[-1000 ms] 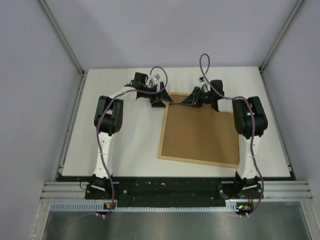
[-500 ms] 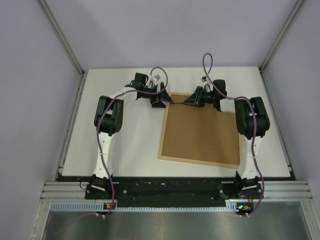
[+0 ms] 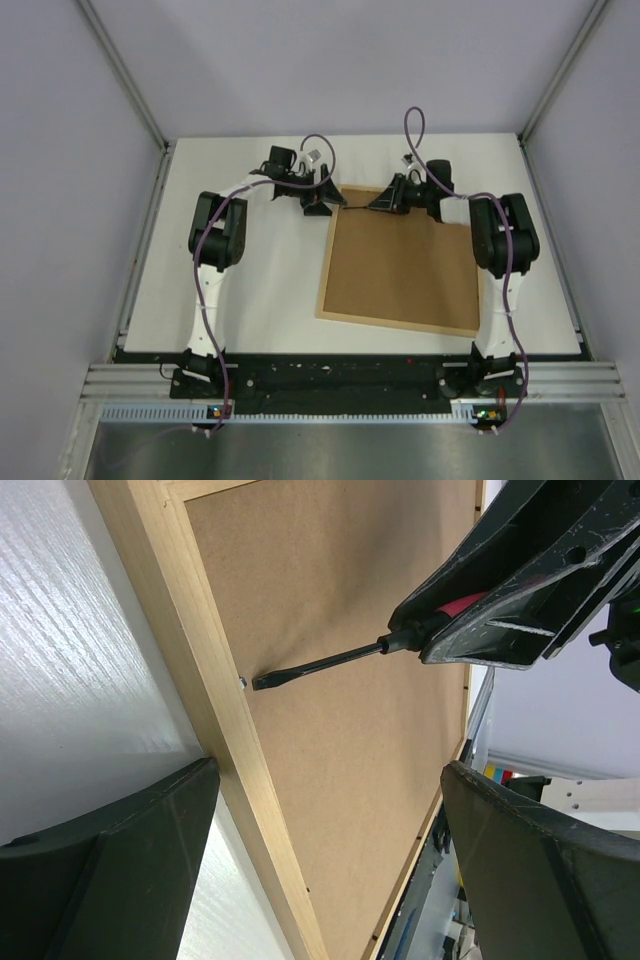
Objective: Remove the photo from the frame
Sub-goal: Release the photo frame item from the photo frame.
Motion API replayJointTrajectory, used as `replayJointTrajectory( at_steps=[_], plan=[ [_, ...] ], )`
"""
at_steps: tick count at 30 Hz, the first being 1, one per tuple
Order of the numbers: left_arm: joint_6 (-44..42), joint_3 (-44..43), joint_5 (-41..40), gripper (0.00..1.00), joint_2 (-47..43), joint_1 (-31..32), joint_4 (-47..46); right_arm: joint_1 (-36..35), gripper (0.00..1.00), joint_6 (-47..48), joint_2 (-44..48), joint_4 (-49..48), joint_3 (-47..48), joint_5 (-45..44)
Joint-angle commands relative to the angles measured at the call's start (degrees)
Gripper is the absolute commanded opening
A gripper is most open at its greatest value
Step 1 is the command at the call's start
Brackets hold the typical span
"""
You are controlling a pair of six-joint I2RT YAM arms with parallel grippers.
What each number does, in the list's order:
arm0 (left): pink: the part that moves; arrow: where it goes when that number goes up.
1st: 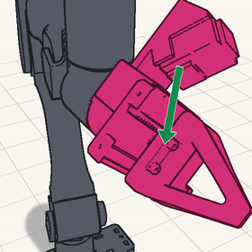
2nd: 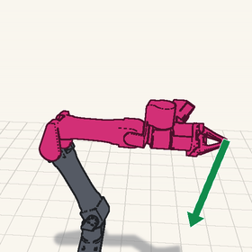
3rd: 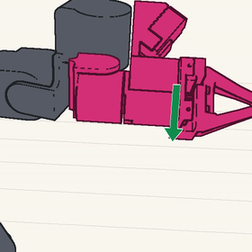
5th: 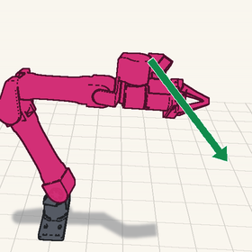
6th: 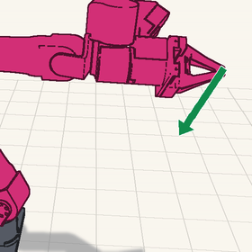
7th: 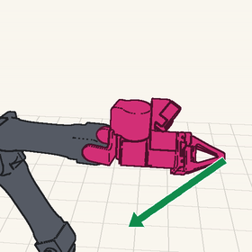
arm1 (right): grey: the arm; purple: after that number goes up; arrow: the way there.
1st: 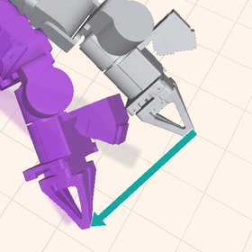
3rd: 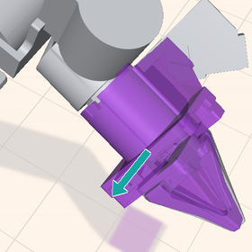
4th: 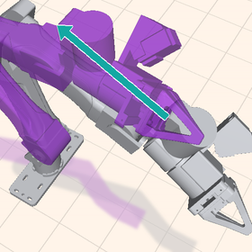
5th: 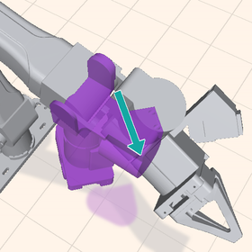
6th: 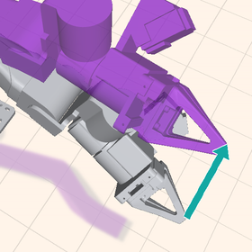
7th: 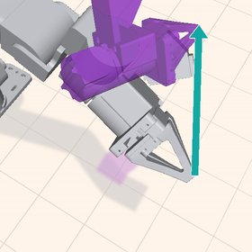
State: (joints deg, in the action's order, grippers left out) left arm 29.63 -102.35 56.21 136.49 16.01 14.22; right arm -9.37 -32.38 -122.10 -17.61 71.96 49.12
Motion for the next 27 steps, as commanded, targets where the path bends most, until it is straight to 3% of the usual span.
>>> replayJointTrajectory(
  at_steps=[1,18,27],
  plan=[
    [0.96,0.66,2.42,0.98,-1.75,1.13,-1.91,-1.18,0.0,0.65,-1.29,-2.44,2.3,-0.17],
    [1.66,1.27,2.77,0.98,-2.36,1.83,-2.62,-3.03,0.0,0.3,-3.32,-3.14,3.71,-0.79],
    [1.4,1.62,2.95,0.98,-3.07,1.74,-2.53,-0.04,0.0,-0.05,4.5,-3.14,0.72,1.68]
  ],
)
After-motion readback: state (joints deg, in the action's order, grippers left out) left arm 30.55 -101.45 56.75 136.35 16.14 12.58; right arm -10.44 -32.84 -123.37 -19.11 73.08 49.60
